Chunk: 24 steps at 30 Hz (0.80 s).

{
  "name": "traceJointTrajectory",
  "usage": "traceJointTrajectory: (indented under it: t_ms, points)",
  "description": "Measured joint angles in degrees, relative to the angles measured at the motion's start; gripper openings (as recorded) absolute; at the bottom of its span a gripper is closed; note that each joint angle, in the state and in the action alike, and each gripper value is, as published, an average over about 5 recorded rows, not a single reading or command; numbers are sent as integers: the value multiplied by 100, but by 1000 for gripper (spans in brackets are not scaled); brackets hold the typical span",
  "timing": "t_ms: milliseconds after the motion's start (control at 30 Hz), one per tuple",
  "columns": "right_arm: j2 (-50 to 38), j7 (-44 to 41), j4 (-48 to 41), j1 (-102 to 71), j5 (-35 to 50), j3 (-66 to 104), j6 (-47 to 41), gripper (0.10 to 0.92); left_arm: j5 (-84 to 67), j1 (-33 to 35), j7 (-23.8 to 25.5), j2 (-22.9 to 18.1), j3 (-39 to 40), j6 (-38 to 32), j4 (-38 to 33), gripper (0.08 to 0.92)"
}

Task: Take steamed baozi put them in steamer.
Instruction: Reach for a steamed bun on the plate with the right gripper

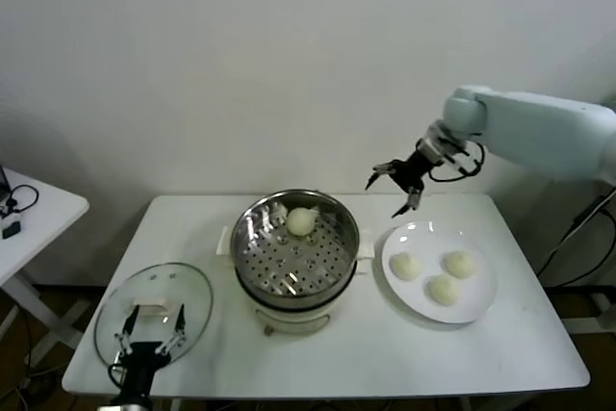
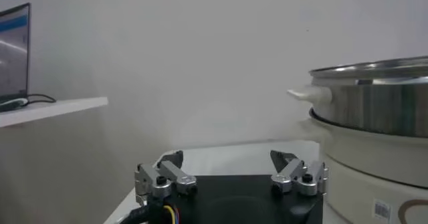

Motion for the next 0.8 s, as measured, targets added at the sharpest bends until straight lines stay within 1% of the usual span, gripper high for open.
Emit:
traceJointTrajectory:
  t_ms: [133,300,500,800]
  points:
    - [-66,113,98,-181,138,-64,-870,823,-2,7,0,-2,-3,-7,36,823]
    - [-58,180,107,-450,215,-70,-1579,823,-2,11,0,-8,-7,-16,76,823]
    - [62,235,-46,-819,196,20,-2102,823,-1,32,0,-9,-26,-40,121,823]
    - [253,382,-279,-1300,88,247,-2553,823,-14,52,-5,-4,-53,-76,173,823]
